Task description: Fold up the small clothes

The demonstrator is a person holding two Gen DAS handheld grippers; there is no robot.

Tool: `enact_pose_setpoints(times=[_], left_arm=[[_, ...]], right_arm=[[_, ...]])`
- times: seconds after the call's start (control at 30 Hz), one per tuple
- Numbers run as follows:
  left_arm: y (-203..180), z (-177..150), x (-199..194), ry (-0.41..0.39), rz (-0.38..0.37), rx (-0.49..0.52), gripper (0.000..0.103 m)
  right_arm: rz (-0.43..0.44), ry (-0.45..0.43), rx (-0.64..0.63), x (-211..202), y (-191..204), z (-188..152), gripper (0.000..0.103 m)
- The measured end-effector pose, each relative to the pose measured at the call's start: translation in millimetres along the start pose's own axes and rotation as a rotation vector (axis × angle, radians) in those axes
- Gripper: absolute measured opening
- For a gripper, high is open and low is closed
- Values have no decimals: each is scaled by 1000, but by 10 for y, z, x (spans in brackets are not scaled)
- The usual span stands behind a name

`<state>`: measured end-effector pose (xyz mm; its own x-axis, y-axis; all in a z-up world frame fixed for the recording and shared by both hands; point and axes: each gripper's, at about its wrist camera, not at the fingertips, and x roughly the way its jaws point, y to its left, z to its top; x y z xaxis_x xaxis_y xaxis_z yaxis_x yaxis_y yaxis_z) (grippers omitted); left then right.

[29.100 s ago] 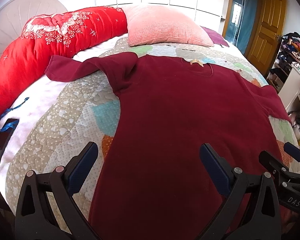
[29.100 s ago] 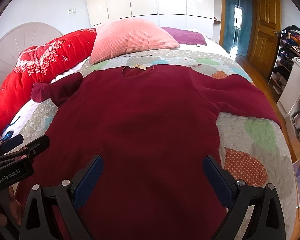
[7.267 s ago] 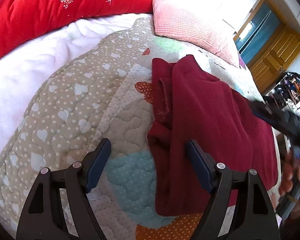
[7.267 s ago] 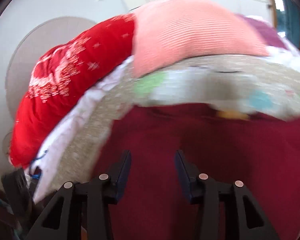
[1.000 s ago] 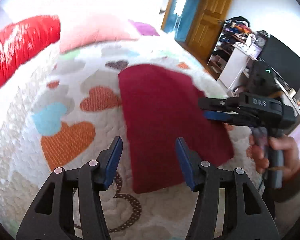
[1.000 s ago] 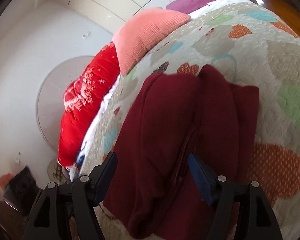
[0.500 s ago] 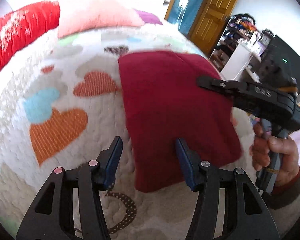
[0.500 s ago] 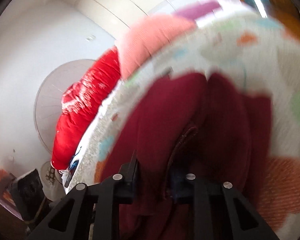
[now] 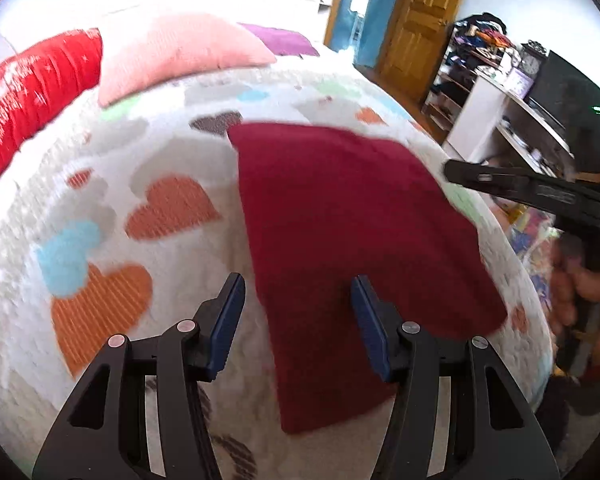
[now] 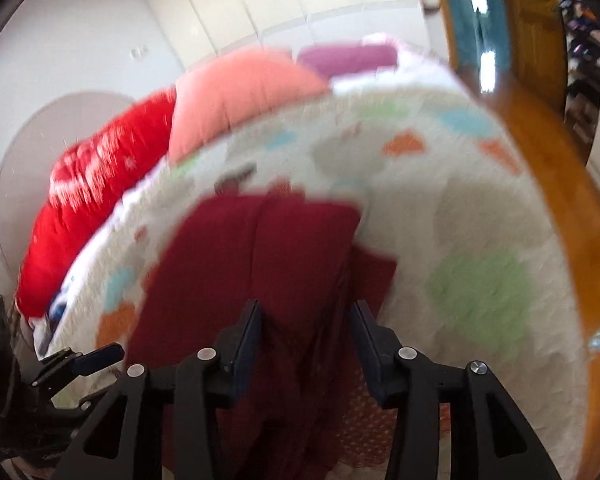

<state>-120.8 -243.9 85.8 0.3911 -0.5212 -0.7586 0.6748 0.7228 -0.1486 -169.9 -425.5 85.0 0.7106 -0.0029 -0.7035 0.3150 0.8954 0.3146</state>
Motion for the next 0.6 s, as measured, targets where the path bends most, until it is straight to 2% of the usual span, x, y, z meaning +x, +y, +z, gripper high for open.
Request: enact_pose_setpoints(times=[0.07, 0.13, 0.17, 0.23, 0.3, 0.37, 0.6], left_arm=[[13, 109, 82, 5, 18, -10, 55], [31, 194, 194, 3, 26, -26, 55], [41, 233, 269, 9, 40, -33, 56], [72, 272, 406, 24, 58, -52, 64], [108, 275, 504, 34, 60, -74, 69], [138, 264, 554, 39, 55, -94, 71], [111, 241, 537, 23, 72, -96, 73]], right_arm=[[50, -32, -34, -74, 130, 82, 44], [73, -24, -88, -28, 314, 136, 44], [63, -13, -115, 59, 394, 154, 44], [9, 25, -150, 300, 491, 180, 44], [-50, 69, -141, 546, 421, 174, 43], [-54, 93, -119, 730, 308, 148, 43], [-57, 92, -140, 716, 292, 154, 43]])
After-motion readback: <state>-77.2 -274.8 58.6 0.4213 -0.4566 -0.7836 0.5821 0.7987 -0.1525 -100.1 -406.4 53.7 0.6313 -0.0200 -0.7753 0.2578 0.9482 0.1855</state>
